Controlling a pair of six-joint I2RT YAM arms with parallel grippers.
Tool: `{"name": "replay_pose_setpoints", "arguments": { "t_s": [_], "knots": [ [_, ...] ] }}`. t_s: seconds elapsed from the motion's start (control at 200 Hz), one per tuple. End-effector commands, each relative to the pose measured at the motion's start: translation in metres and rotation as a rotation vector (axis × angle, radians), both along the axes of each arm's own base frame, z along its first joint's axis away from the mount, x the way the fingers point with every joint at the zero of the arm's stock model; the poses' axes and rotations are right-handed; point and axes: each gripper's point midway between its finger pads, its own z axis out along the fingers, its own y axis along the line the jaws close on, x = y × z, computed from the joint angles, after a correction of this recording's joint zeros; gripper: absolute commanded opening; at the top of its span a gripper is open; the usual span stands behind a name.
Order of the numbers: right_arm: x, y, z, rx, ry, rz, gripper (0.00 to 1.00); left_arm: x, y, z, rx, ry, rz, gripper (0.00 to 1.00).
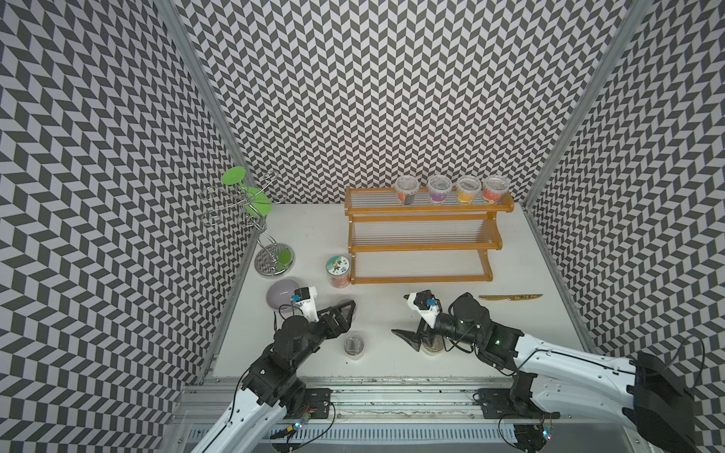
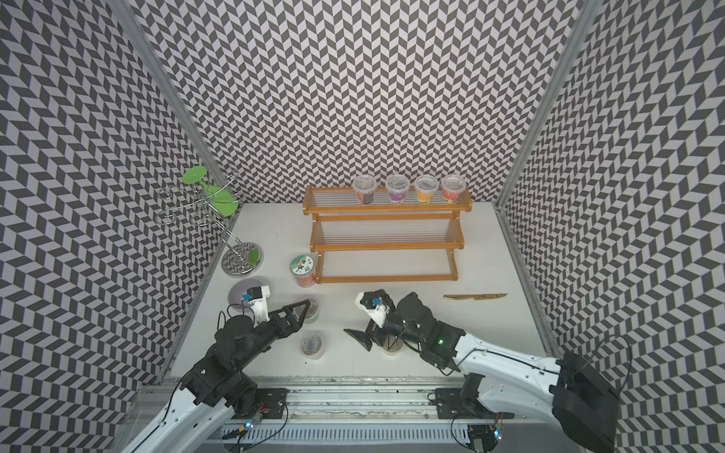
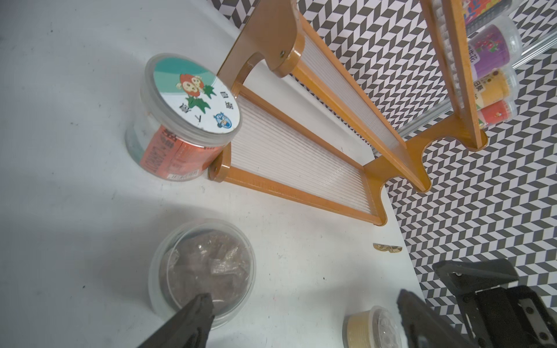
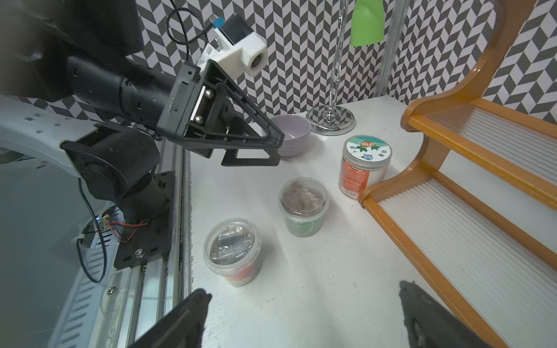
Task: Place the seed container on the shelf
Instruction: Move the seed jar to the center of the board.
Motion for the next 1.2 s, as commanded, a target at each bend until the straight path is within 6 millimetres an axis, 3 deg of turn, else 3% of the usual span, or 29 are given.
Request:
{"name": "replay_pose_setpoints", "arguments": {
  "t_s": [0.0,0.205,0.411,0.606,0.846,0.981,1.197],
  "knots": [
    [-0.001,0.011,0.006,0.028,-0.055,0.002,1.0,-0.005,0.004,-0.006,-0.059,0.053,0.027,1.0],
    [-0.013,0.033,-0.019,-0.026,-0.028,0.045,0.99,-0.021,-0.002,-0.038,-0.115,0.265,0.026,0.9],
    [-0.014,0.057,-0.039,-0.085,-0.006,0.061,1.0,-0.042,-0.005,-0.075,-0.028,0.475,0.035,0.83],
    [-0.021,0.07,-0.052,-0.092,0.043,0.11,1.0,-0.06,-0.01,-0.077,0.05,0.532,0.009,0.73],
    [-0.022,0.067,-0.07,-0.12,0.079,0.101,1.0,-0.066,-0.017,-0.088,0.137,0.563,-0.038,0.58],
    [-0.02,0.063,-0.073,-0.125,0.086,0.078,1.0,-0.064,-0.021,-0.088,0.163,0.556,-0.056,0.51],
    [-0.02,0.052,-0.077,-0.143,0.072,0.055,1.0,-0.057,-0.047,-0.085,0.126,0.515,-0.148,0.43]
  ]
}}
